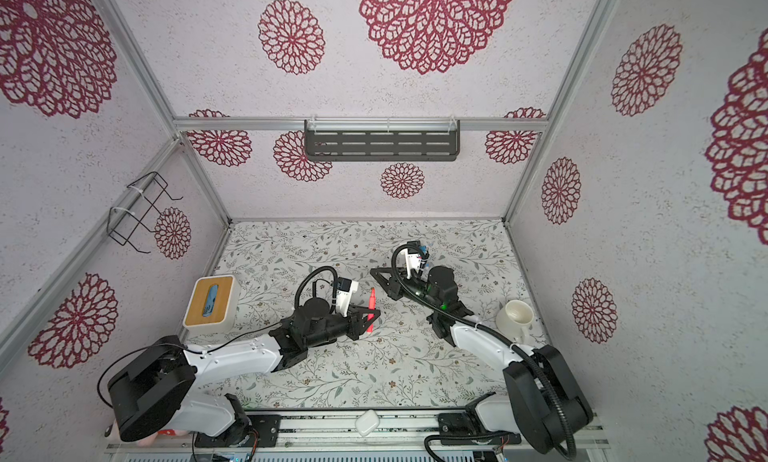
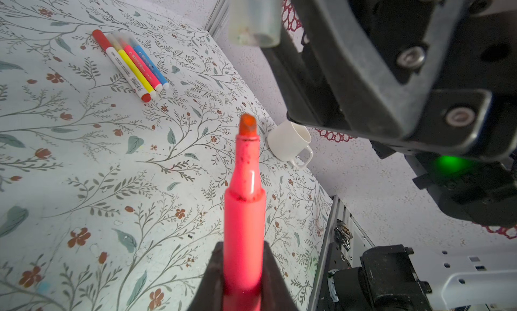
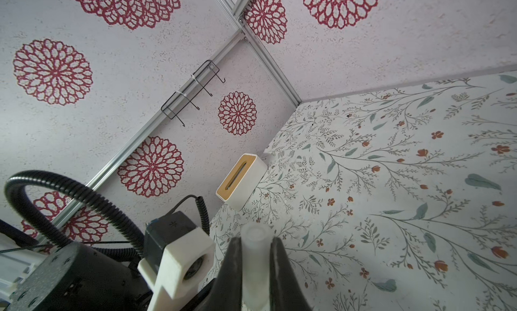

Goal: Insert the pens into the pen caps
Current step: 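Lift the clear cap with the right gripper and carry it above the pink highlighter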

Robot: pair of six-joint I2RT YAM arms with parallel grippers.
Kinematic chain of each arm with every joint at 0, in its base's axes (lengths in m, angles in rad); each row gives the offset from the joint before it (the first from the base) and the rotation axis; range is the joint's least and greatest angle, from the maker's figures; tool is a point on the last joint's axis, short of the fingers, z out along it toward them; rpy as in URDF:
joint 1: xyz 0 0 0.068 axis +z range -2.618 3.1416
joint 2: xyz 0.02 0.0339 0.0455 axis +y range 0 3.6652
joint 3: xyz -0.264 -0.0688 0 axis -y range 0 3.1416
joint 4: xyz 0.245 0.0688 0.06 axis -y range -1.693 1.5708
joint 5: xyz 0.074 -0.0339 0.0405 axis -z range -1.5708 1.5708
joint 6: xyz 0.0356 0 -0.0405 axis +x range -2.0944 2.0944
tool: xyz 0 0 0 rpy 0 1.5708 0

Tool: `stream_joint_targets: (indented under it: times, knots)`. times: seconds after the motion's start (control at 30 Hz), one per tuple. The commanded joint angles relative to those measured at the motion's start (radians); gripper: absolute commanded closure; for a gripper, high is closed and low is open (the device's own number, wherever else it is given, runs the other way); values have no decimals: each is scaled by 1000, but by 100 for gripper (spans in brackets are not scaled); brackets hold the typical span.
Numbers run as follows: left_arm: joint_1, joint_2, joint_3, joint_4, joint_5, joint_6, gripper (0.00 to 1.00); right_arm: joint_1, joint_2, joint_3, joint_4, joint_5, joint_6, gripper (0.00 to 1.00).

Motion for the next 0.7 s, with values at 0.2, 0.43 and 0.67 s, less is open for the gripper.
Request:
stream_joint_targets:
  times: [0.2, 0.43, 0.67]
  knots:
    - [-10, -10, 20, 8, -9, 15, 100, 17, -16, -11, 51, -3, 1, 88]
    - [-9, -24, 19, 1, -14, 18, 100, 18, -24, -16, 24, 3, -13, 88]
    - [-10, -39, 11, -2, -26, 18, 100, 26, -39, -24, 13, 0, -16, 88]
